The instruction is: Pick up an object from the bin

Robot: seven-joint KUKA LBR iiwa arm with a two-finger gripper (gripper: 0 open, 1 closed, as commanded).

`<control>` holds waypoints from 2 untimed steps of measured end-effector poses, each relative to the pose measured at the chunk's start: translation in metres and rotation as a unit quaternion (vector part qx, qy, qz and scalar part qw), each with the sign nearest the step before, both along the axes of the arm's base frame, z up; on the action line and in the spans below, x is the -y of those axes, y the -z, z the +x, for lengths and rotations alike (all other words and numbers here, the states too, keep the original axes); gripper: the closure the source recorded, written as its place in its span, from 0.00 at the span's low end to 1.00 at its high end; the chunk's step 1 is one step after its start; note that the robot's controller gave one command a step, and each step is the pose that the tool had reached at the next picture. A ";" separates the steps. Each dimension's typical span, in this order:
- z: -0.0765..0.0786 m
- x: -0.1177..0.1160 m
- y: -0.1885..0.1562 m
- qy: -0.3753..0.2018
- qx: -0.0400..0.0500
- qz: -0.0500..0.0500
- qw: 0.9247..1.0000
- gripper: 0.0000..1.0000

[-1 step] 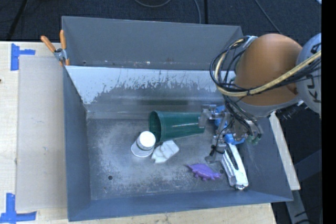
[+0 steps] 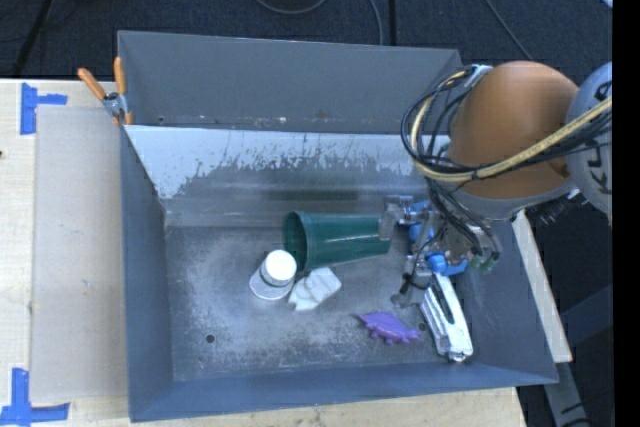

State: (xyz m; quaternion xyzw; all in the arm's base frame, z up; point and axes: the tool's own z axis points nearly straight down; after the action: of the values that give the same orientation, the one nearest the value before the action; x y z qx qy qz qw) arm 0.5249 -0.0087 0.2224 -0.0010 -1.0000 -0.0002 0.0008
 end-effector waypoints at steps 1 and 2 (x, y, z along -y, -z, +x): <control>0.038 -0.017 0.056 0.037 0.001 0.000 0.999 0.00; 0.079 -0.028 0.069 0.010 -0.003 0.000 1.000 0.00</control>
Offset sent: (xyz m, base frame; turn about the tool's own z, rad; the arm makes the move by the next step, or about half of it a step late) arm 0.0838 0.0298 -0.0624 0.0169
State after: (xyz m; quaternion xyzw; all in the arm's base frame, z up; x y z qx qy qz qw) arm 0.6039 0.0197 0.1538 -0.0106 -0.9999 0.0000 0.0040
